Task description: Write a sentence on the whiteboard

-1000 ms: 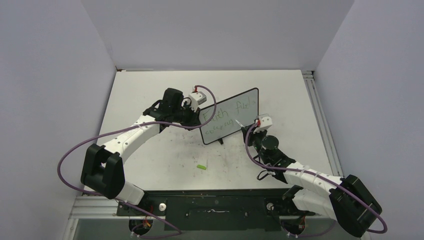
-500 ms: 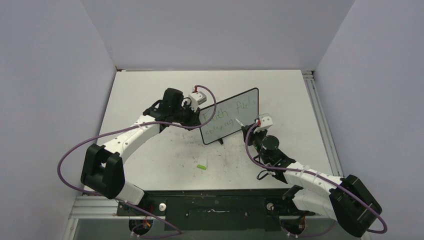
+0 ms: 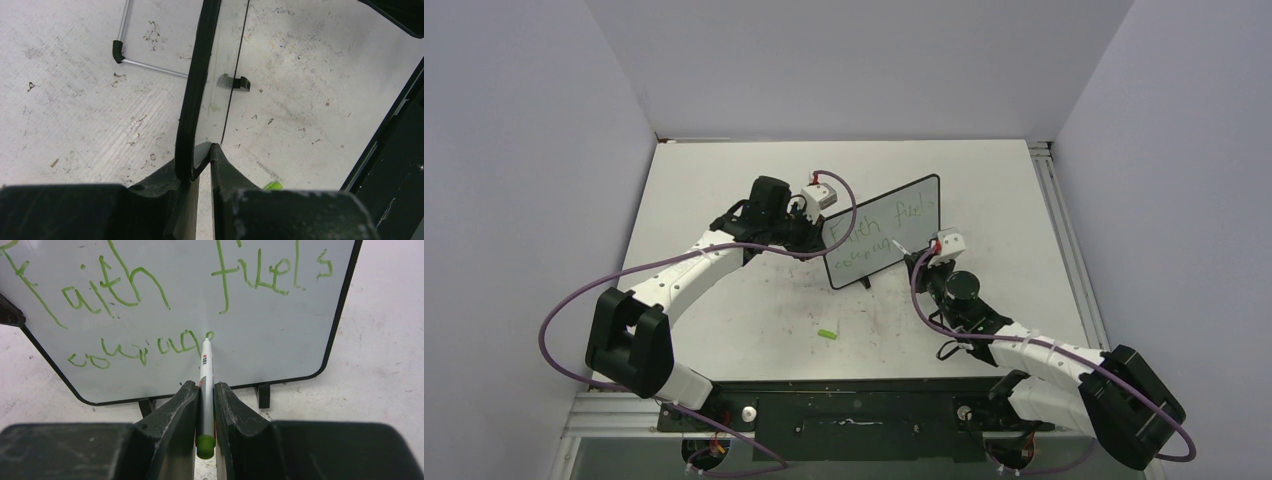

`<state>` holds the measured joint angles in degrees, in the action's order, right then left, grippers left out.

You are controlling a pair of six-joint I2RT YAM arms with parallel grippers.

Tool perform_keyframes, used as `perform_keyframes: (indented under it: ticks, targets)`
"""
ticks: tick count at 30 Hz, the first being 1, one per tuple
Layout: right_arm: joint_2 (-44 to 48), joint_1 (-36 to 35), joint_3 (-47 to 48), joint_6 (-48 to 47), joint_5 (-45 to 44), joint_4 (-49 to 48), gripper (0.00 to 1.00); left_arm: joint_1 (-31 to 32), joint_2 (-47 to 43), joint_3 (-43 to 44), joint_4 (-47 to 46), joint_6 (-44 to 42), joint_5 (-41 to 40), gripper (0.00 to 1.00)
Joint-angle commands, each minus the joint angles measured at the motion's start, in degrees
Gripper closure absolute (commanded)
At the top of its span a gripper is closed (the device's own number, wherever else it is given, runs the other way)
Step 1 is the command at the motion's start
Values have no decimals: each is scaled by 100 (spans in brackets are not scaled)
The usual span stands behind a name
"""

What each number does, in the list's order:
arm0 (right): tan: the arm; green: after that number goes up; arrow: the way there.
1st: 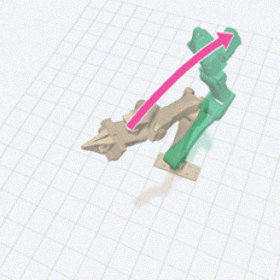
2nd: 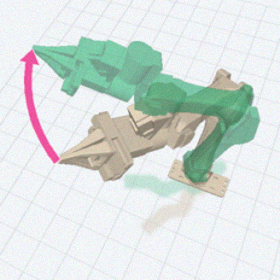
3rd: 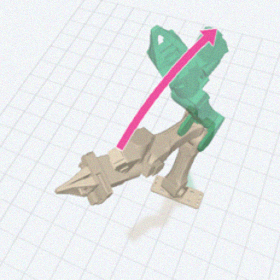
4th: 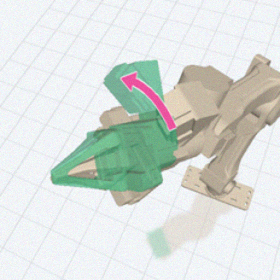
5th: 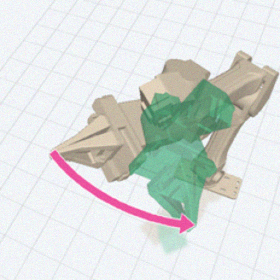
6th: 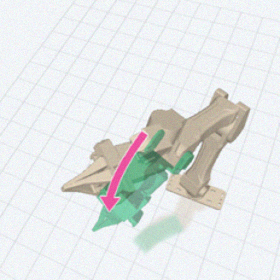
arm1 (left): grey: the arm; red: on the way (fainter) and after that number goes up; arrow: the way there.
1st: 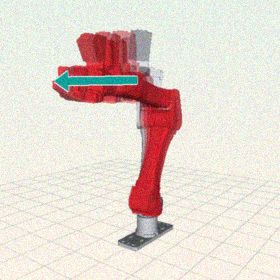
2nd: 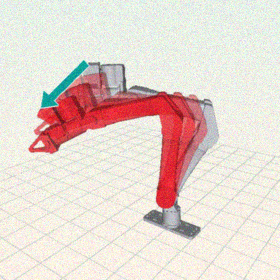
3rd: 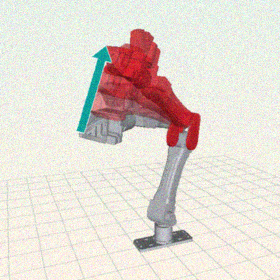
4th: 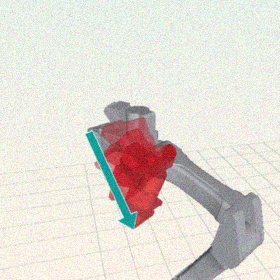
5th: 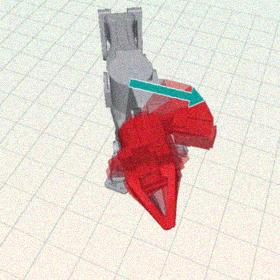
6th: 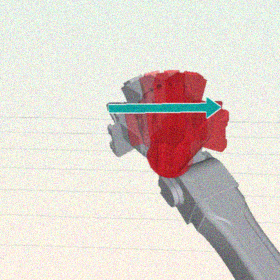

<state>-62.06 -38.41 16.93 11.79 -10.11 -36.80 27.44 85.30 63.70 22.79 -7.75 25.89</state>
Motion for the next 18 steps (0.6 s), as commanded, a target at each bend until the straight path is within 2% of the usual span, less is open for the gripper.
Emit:
perform_keyframes:
  ticks: [1,18]
  targets:
    - [-140,-82,56,-56,66,-279,95,60,-47,33,206,-297,-308,100]
    - [-289,-118,100,25,-661,-157,95,60,-70,30,192,-297,-294,100]
